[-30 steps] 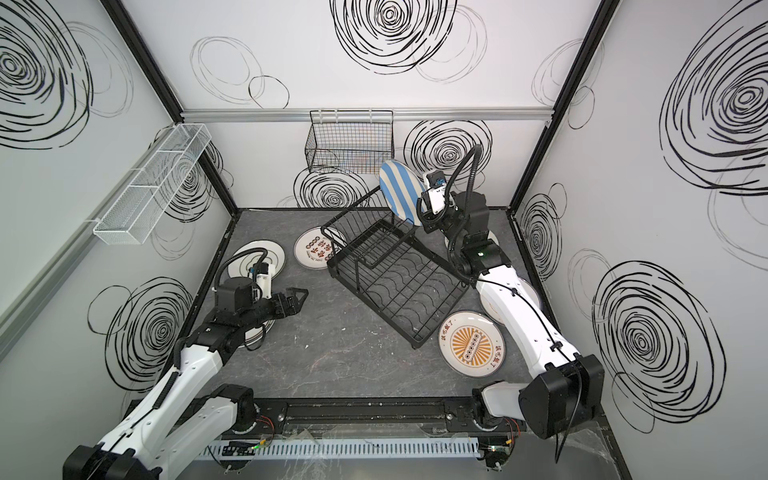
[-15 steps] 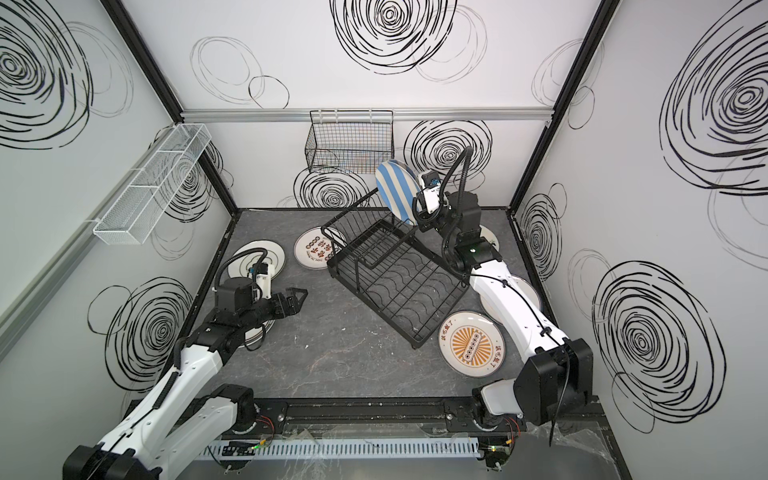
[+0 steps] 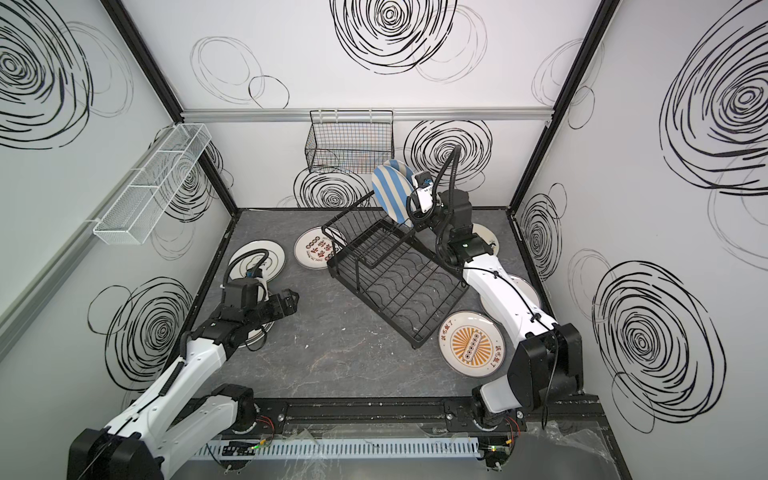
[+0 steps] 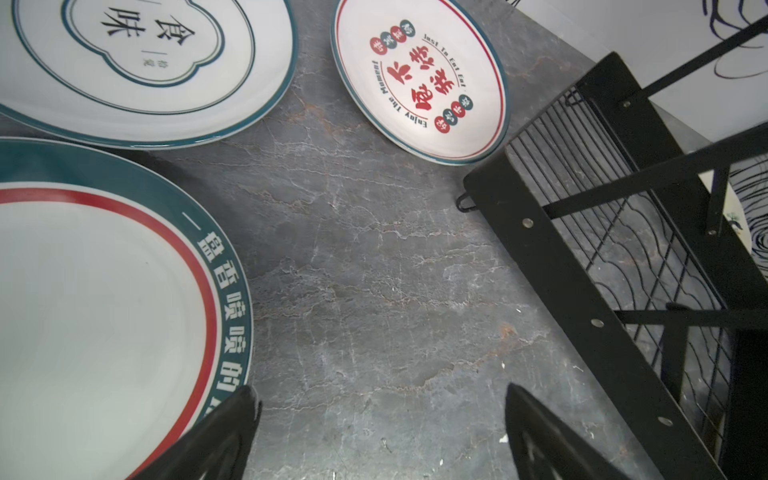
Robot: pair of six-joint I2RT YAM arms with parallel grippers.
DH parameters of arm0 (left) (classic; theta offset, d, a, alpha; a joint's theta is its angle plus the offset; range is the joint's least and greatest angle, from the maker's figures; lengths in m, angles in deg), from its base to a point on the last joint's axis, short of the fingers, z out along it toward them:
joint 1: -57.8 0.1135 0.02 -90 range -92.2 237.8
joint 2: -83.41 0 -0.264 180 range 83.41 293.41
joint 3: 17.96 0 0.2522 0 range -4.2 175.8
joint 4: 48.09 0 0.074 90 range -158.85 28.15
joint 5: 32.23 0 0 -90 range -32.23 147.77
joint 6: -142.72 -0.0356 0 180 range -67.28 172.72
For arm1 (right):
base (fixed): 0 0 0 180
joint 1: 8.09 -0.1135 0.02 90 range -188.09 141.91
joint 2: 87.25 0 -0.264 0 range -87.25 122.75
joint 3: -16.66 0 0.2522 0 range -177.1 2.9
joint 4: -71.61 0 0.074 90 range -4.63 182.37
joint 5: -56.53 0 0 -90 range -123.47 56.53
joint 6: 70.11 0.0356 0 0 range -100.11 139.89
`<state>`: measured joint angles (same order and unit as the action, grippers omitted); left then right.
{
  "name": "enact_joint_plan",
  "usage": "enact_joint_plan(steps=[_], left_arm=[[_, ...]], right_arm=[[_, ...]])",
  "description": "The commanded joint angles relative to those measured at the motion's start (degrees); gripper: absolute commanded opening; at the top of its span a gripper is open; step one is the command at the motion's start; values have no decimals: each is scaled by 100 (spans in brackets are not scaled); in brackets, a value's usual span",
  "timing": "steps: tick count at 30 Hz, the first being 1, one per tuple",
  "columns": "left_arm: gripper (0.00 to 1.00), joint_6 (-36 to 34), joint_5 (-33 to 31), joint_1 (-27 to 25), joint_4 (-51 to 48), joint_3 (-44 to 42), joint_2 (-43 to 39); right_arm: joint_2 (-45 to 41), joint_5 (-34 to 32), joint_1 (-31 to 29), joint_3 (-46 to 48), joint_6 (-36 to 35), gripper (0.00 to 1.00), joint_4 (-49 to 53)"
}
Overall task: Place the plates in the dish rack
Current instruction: 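Lower the striped plate beside the first plate in the rack with the right gripper, then open the right gripper and move it toward the green-rimmed plate near the left gripper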
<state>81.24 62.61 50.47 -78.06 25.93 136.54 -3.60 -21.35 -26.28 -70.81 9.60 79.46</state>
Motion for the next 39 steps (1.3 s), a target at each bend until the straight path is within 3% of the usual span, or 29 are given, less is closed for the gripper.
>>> enact_joint_plan(steps=[1, 4, 12, 21, 30, 39], left_arm=[[96, 347, -309, -1, 308, -121, 72], [96, 375, -497, 2, 389, -113, 143], [96, 477, -1015, -14, 566, -165, 353], [96, 533, -1258, 90, 600, -373, 62], [96, 603, -1161, 92, 849, -578, 417], [96, 573, -1263, 165, 940, -787, 480]], right_arm=[[17, -138, -79, -290, -44, 18, 1], [-6, -255, -173, -386, -59, 36, 81], [-369, -403, -306, -707, 18, 60, 517], [-1075, -245, -271, -691, 248, 67, 1026], [-1890, 500, -313, -210, 1180, 71, 1595], [-3003, 456, -1107, 949, 1914, 73, 1730]])
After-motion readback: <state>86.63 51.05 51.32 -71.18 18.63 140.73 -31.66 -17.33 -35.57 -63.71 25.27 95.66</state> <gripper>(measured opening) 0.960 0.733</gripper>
